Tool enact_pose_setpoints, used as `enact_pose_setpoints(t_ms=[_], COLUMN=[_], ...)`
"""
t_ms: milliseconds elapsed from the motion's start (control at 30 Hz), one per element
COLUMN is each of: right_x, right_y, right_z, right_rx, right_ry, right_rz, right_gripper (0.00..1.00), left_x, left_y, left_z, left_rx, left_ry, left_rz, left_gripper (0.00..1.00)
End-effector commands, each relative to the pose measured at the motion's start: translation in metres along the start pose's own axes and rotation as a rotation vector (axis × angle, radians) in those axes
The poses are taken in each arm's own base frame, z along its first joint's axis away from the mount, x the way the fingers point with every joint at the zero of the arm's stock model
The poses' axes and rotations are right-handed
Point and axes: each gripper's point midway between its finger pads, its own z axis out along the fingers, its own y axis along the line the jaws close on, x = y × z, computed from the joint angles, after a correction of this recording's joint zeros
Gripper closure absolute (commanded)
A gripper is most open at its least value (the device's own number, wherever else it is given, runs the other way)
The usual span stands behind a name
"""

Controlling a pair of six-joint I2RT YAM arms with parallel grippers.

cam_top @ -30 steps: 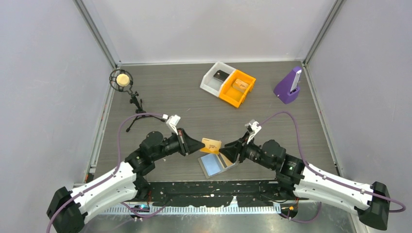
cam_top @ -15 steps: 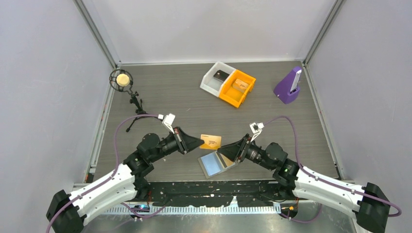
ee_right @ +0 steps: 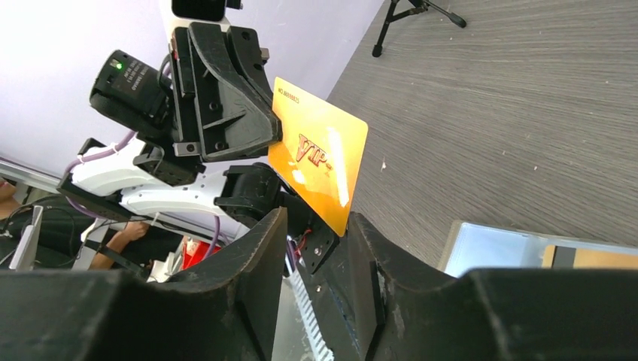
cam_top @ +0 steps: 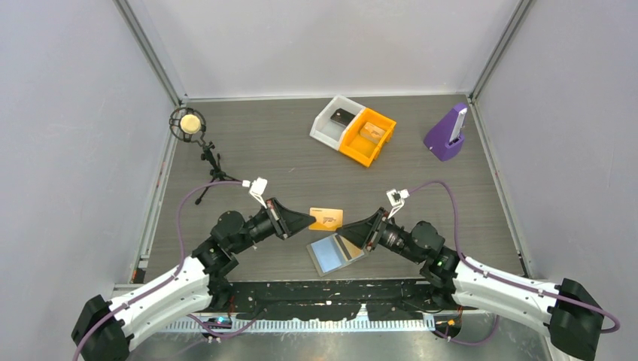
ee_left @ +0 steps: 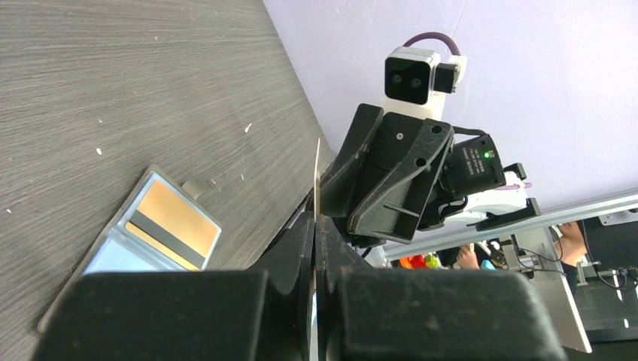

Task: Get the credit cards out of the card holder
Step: Place the credit card in the storage box.

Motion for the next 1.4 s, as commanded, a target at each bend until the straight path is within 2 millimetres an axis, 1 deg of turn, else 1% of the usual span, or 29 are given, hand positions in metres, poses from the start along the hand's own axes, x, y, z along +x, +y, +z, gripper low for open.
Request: enact_pose_setpoints(t_ms=[0,200,233,367,400,433,467,500,533,567,600,633,667,700,867,900,933,967,1000,1033,1067,1100,1133,1167,1200,1267,1300,1333,1367], right_x=[-0.011,-0.017,-0.018,-0.028,-0.028,-0.036,-0.036,-0.045,-0.047,-0.054,-0.058,-0.066,-0.075,-0.079,-0.119,-0.124,-0.134,-0.141,-0.151,-0.158,-0.168,-0.177,-0.187,-0.197,-0.207,-0.227,-0.237,-0.244,-0.256], right_y=[0.017,0.020,0.021,0.024,0.018,0.024,0.017,0.025,0.020,0.026,0.021,0.025,0.025,0.024,0.016,0.003,0.007,-0.005,-0.004,-0.018,-0.018,-0.035,-0.037,-0.058,-0.061,-0.098,-0.102,-0.122,-0.126], right_z=[0.001,0.001,0.001,0.000,0.000,-0.002,-0.002,-0.003,-0.004,-0.004,-0.006,-0.006,-0.007,-0.008,0.000,0.005,0.007,0.012,0.015,0.019,0.022,0.024,0.026,0.027,0.029,0.030,0.030,0.028,0.027], right_rx=[-0.074,-0.092,-0.095,-0.089,-0.058,-0.067,-0.034,-0.043,-0.015,-0.018,0.010,0.013,0.036,0.048,0.152,0.195,0.196,0.228,0.230,0.259,0.260,0.307,0.319,0.372,0.383,0.475,0.490,0.542,0.559], right_ry=[-0.044,-0.078,-0.082,-0.108,-0.104,-0.122,-0.114,-0.130,-0.124,-0.136,-0.136,-0.148,-0.161,-0.166,-0.187,-0.172,-0.186,-0.180,-0.192,-0.194,-0.205,-0.215,-0.230,-0.244,-0.260,-0.294,-0.315,-0.332,-0.361], right_rz=[0.019,0.011,0.006,-0.012,-0.017,-0.036,-0.046,-0.069,-0.079,-0.103,-0.112,-0.134,-0.155,-0.166,-0.246,-0.246,-0.266,-0.262,-0.268,-0.261,-0.266,-0.256,-0.255,-0.233,-0.231,-0.198,-0.193,-0.171,-0.169], right_gripper=[0.64,0.93,0.94,0.95,0.95,0.95,0.95,0.95,0.95,0.95,0.95,0.95,0.95,0.95,0.95,0.95,0.95,0.95,0.95,0.95,0.95,0.95,0.95,0.95,0.95,0.95,0.95,0.95,0.95], left_x=[-0.013,-0.009,-0.009,-0.010,-0.011,-0.011,-0.012,-0.012,-0.013,-0.017,-0.018,-0.020,-0.021,-0.023,-0.039,-0.042,-0.043,-0.047,-0.048,-0.049,-0.049,-0.049,-0.049,-0.049,-0.048,-0.049,-0.049,-0.047,-0.044], left_y=[-0.012,-0.007,-0.006,-0.001,0.001,0.005,0.008,0.015,0.020,0.020,0.022,0.023,0.028,0.032,0.037,0.037,0.036,0.031,0.031,0.031,0.032,0.034,0.036,0.038,0.043,0.052,0.054,0.052,0.049], left_z=[-0.001,0.001,0.002,0.000,-0.001,-0.003,-0.005,-0.007,-0.011,-0.014,-0.017,-0.020,-0.024,-0.027,-0.047,-0.051,-0.056,-0.059,-0.063,-0.069,-0.073,-0.078,-0.082,-0.086,-0.089,-0.094,-0.095,-0.095,-0.094], left_rx=[0.052,0.038,0.035,0.001,-0.015,-0.040,-0.067,-0.111,-0.150,-0.171,-0.191,-0.211,-0.246,-0.275,-0.444,-0.473,-0.499,-0.512,-0.533,-0.556,-0.578,-0.600,-0.618,-0.633,-0.647,-0.689,-0.698,-0.687,-0.664], left_ry=[-0.066,-0.051,-0.048,-0.053,-0.054,-0.054,-0.055,-0.054,-0.051,-0.056,-0.055,-0.060,-0.057,-0.059,-0.007,0.015,0.045,0.070,0.105,0.141,0.172,0.204,0.230,0.255,0.274,0.274,0.269,0.274,0.284], left_rz=[-0.005,-0.012,-0.014,0.002,0.014,0.028,0.041,0.054,0.071,0.096,0.117,0.133,0.145,0.159,0.324,0.359,0.400,0.442,0.481,0.517,0.546,0.572,0.596,0.622,0.645,0.665,0.654,0.644,0.639], left_gripper=[1.00,1.00,1.00,0.67,0.60,0.53,0.48,0.44,0.39,0.35,0.31,0.24,0.09,0.02,0.00,0.00,0.00,0.00,0.00,0.00,0.00,0.00,0.00,0.00,0.00,0.00,0.00,0.00,0.00])
